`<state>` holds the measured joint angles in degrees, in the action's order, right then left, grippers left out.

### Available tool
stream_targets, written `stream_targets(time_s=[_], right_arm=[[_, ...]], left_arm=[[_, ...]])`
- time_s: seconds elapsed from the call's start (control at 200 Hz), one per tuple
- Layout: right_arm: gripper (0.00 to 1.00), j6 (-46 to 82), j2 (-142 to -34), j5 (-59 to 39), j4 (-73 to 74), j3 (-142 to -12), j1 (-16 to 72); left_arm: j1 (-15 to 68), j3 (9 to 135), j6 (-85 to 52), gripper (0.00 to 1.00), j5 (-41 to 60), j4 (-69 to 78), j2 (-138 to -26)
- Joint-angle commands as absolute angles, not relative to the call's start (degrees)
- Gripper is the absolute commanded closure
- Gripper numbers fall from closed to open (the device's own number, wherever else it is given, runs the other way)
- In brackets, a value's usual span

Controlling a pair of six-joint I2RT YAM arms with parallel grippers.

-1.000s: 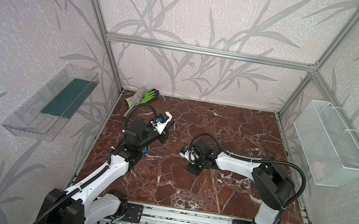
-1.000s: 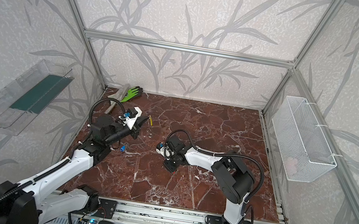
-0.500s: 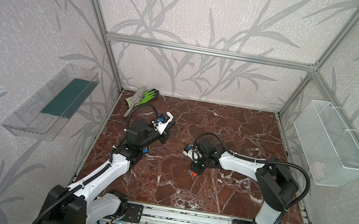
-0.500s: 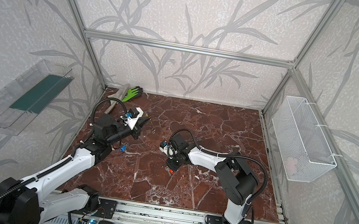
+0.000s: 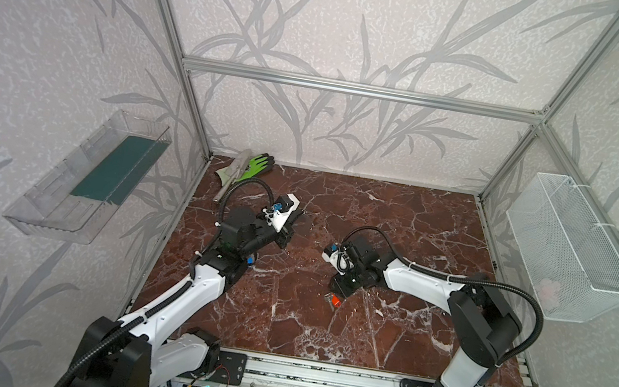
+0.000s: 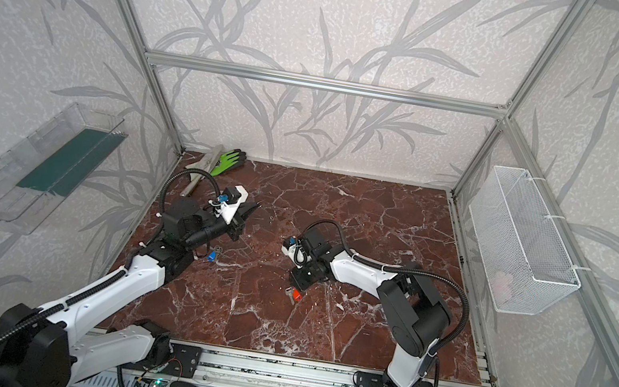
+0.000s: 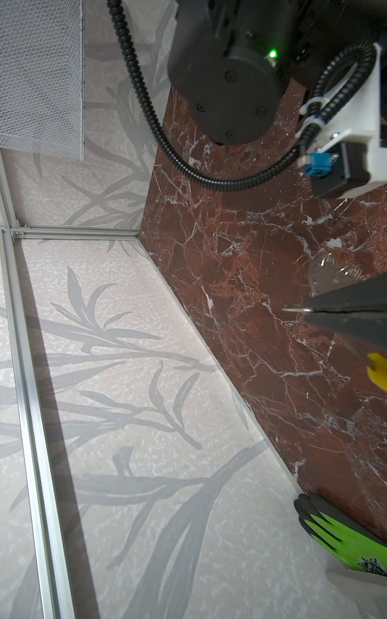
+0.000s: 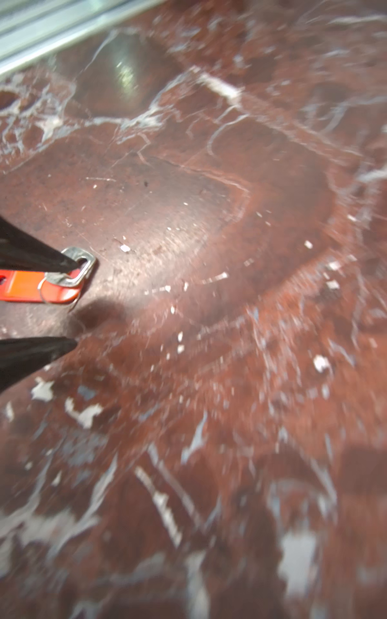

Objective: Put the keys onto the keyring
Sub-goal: 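Lift the red-tagged key with the right gripper toward the plate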

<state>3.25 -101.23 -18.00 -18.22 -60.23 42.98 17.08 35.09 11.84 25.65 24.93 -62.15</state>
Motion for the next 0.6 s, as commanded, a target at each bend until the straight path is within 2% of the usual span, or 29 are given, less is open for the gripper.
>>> stream_targets(time_s=[0.0,0.285,0.595], right_arm=[[0.66,11.1,-98.2,-20.6,-18.6,-59.7,42.4],[0.67,23.5,-99.2,-21.9,-22.3,-59.1,42.4],[0.67,26.9,-101.8,-22.2,-22.6,-59.1,42.4]], left_arm=[[16.8,36.4,11.3,1.0,26.6,27.0,-62.0],[16.8,36.2,10.5,1.0,27.1,27.8,-62.6],[16.8,36.2,10.2,1.0,27.5,28.2,-62.9]])
